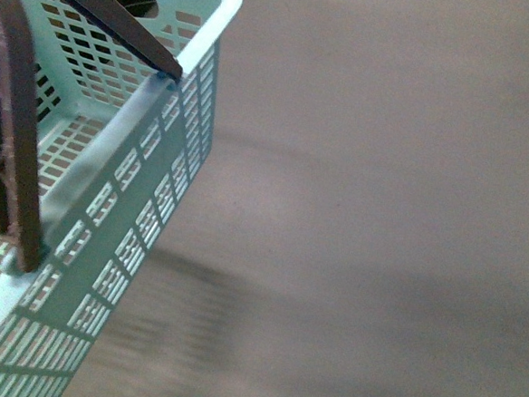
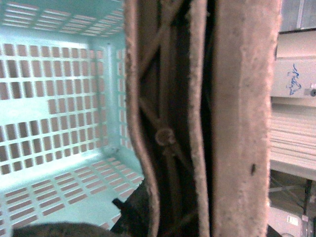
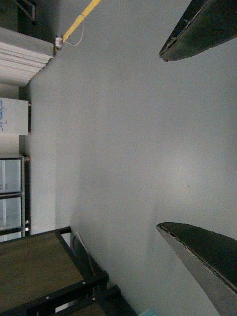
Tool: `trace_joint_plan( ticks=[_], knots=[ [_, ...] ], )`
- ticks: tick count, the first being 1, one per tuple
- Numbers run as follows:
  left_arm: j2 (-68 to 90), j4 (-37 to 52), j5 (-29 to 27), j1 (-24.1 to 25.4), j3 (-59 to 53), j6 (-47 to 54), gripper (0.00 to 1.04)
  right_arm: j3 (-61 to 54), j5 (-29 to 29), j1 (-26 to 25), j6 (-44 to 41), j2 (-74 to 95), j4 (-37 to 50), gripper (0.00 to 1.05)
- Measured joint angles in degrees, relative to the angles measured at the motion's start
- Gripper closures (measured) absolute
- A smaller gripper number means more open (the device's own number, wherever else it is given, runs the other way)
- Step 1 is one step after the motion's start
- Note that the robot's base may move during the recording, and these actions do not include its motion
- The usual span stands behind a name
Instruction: Pick lemon and mango into basket
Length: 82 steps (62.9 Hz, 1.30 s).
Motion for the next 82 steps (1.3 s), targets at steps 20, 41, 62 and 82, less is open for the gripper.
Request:
trace_joint_plan(
  ticks=[20, 41, 62, 82],
  knots=[
    [-10.5, -8.7, -1.9, -3.2, 4.1, -2.2, 0.90, 0.0, 0.0, 0.0, 0.0, 0.0, 0.0, 0.09],
    [-10.6, -8.7, -2.4, -3.1, 4.1, -1.9, 0.90, 0.0, 0.0, 0.0, 0.0, 0.0, 0.0, 0.09],
    [-10.6, -8.8, -2.4, -3.1, 4.1, -1.9, 0.91, 0.0, 0.0, 0.0, 0.0, 0.0, 0.0, 0.09],
    [-10.6, -8.8, -2.5, -3.1, 4.1, -1.8, 0.91, 0.0, 0.0, 0.0, 0.0, 0.0, 0.0, 0.09]
  ],
)
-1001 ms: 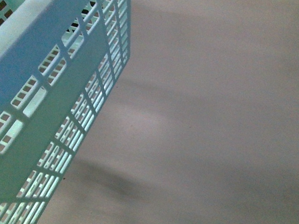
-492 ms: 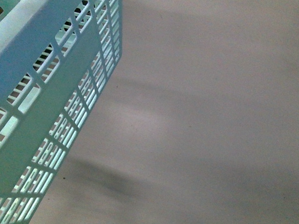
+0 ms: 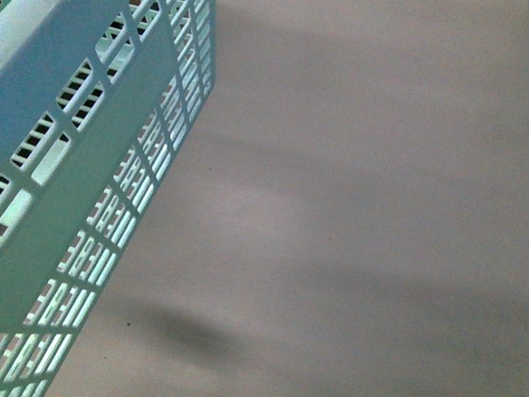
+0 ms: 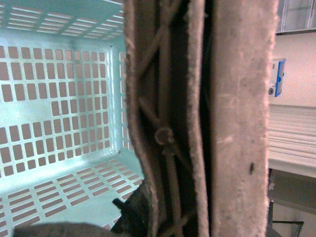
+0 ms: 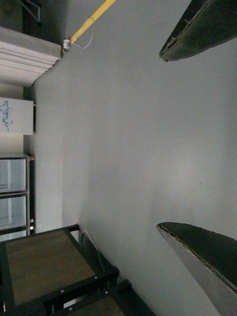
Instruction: Pick lemon and mango into basket
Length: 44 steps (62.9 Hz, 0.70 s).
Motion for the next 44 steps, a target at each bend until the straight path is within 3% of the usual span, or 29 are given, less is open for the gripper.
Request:
trace_joint_plan(
  ticks=[44],
  knots=[
    [0.0, 0.0, 0.0, 0.0, 0.1, 0.0, 0.91, 0.0, 0.0, 0.0, 0.0, 0.0, 0.0, 0.09]
  ],
)
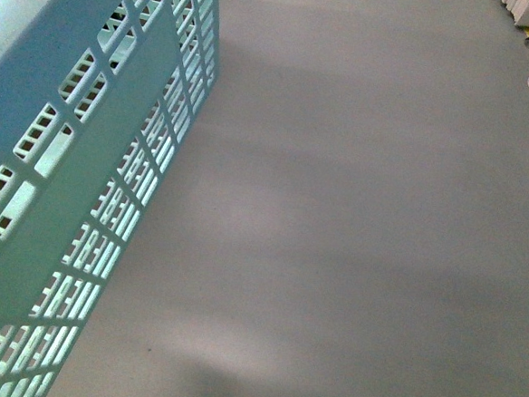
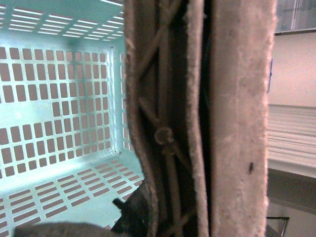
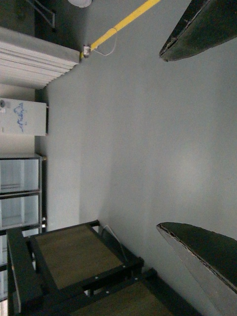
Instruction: Pick lemon and mango into basket
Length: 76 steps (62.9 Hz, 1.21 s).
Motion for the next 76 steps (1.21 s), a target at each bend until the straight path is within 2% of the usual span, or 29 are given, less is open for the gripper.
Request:
trace_joint_plan(
  ticks=[76],
  knots=[
    [0.0, 0.0, 0.0, 0.0, 0.2, 0.2, 0.91, 0.0, 0.0, 0.0, 0.0, 0.0, 0.0, 0.09]
  ],
)
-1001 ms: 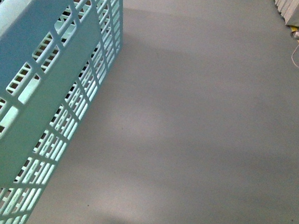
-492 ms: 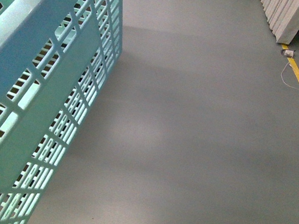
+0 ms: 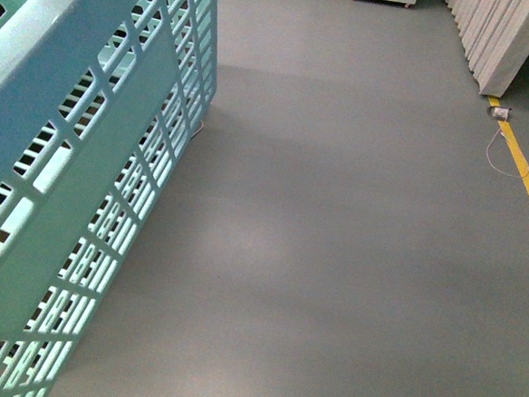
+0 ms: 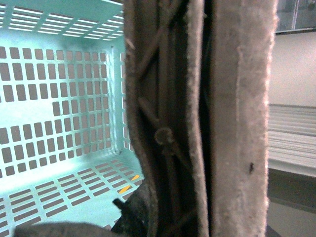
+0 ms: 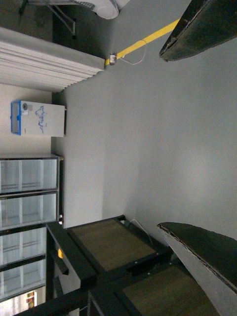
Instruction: Pick lemon and mango into basket
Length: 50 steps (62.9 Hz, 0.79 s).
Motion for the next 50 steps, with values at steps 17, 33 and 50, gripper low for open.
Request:
trace_joint_plan(
  ticks=[17, 33, 50],
  knots=[
    [0.0, 0.0, 0.0, 0.0, 0.0, 0.0, 0.91, 0.0, 0.0, 0.0, 0.0, 0.0, 0.0, 0.09],
    [0.0, 0.0, 0.0, 0.0, 0.0, 0.0, 0.91, 0.0, 0.0, 0.0, 0.0, 0.0, 0.0, 0.09],
    [0.0, 0.0, 0.0, 0.0, 0.0, 0.0, 0.91, 0.0, 0.0, 0.0, 0.0, 0.0, 0.0, 0.09]
  ],
)
